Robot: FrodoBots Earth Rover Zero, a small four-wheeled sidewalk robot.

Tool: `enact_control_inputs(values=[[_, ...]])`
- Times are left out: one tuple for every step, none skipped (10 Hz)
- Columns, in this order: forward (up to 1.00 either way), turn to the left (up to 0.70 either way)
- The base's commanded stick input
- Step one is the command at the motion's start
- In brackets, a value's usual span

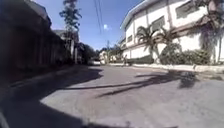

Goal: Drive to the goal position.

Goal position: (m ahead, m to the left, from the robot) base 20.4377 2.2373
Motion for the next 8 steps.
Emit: enact_control_inputs(values=[[0.7,0.31],[0.7,0.22],[0.7,0.0],[0.7,0.0],[0.7,0.0],[0.7,0.0],[0.7,0.0],[0.7,0.0]])
